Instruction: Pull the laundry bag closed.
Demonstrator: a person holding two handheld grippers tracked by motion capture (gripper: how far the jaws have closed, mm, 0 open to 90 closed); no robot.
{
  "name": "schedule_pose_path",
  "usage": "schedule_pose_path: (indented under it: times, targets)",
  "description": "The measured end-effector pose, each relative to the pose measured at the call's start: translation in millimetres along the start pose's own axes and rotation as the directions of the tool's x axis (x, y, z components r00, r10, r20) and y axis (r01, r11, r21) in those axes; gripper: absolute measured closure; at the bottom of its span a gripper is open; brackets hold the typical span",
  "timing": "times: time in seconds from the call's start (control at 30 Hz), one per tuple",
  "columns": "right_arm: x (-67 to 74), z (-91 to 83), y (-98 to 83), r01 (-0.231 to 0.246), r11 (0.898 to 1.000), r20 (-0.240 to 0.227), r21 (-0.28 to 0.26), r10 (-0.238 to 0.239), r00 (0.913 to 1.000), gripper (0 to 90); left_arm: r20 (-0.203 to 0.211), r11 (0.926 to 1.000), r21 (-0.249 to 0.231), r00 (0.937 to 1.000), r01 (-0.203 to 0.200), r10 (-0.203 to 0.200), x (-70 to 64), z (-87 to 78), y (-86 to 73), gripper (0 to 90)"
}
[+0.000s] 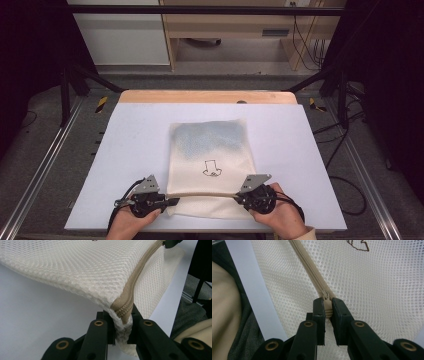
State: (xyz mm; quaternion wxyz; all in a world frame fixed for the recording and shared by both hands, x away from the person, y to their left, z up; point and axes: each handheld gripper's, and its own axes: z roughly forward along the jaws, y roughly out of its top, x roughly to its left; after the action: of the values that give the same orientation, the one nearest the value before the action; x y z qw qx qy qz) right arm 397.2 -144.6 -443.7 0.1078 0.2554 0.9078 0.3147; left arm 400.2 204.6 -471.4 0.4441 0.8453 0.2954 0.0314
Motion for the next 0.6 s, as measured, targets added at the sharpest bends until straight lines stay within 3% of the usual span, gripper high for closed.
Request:
schedule_pose_path:
  times: [0.6]
  targets:
    - [-3.0, -5.7, -9.5, -0.026, 1.000, 0.025, 0.004, 0.026, 0.9993, 81.9, -0.004, 1.0000, -0.001, 1.0000, 0.003, -0.003, 1.1, -0.2, -0.5, 82.0]
